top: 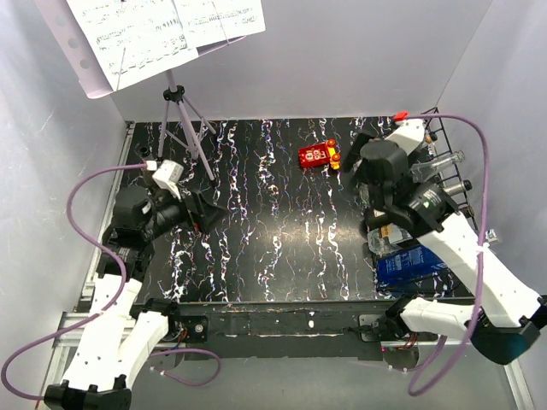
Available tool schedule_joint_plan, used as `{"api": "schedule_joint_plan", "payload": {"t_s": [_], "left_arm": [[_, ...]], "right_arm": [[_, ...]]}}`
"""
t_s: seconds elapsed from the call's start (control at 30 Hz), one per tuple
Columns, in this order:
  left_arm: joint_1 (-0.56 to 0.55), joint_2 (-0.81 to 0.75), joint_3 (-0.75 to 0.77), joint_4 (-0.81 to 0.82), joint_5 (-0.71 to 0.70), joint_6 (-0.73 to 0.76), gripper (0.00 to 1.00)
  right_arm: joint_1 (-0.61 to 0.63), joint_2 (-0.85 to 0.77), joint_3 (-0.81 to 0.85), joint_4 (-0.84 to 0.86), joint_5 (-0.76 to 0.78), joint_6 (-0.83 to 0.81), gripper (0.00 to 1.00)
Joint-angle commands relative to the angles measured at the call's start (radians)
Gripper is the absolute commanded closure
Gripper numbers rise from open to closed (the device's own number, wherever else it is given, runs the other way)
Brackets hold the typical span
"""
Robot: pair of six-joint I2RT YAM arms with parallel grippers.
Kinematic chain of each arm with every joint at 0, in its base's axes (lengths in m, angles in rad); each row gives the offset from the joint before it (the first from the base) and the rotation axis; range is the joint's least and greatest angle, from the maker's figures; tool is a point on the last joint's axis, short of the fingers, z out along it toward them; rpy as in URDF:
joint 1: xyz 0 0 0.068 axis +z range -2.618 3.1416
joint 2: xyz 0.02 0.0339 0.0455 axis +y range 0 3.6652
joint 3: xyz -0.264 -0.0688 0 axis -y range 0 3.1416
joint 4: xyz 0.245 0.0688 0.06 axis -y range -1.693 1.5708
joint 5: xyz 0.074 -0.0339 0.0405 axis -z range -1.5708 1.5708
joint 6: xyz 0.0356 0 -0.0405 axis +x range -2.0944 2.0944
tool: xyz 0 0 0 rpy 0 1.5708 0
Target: Take the wine bottle off the wine rack
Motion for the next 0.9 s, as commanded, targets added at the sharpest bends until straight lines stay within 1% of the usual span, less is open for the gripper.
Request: {"api": "schedule_joint_plan", "payload": {"t_s": [0.0, 0.07, 0.13, 0.2, 0.3, 0.47, 0.57, 0.67, 0.77, 0.87], "left_arm": [[-0.064, -0.036, -0.071, 0.072, 0.081, -0.02, 0.02], [-0.082, -0.03, -0.104, 0.123, 0.1, -0.054, 0.02], [-0.088, -0.015, -0.137, 0.166, 0.104, -0.075, 0.02], [-0.093, 0.008, -0.153, 0.189, 0.108, -0.08, 0.02], [-0.093, 0.033, -0.153, 0.183, 0.106, -0.065, 0.02], [-0.099, 0.009, -0.157, 0.122, 0.057, -0.055, 0.02], [-0.128, -0.03, -0.16, 0.114, 0.022, -0.049, 0.02], [-0.131, -0.053, -0.164, 0.109, -0.009, -0.049, 0.02], [-0.13, -0.045, -0.159, 0.106, -0.029, -0.049, 0.02], [-0.13, -0.019, -0.151, 0.105, -0.02, -0.049, 0.02]], "right_arm": [[-0.209, 0.017, 0.032, 0.004, 0.054, -0.008, 0.11], [-0.335, 0.03, 0.009, 0.043, 0.003, -0.011, 0.15], [-0.447, 0.063, 0.009, 0.046, -0.046, 0.012, 0.18], [-0.533, 0.104, 0.01, 0.049, -0.086, 0.032, 0.21], [-0.63, 0.162, 0.012, 0.089, -0.162, 0.035, 0.26], [-0.708, 0.274, 0.041, 0.194, -0.25, -0.011, 0.31], [-0.731, 0.352, 0.079, 0.233, -0.239, -0.017, 0.32], [-0.753, 0.425, 0.113, 0.268, -0.238, -0.018, 0.32], [-0.77, 0.48, 0.124, 0.329, -0.253, -0.017, 0.33], [-0.785, 0.534, 0.156, 0.333, -0.236, 0.012, 0.34]]}}
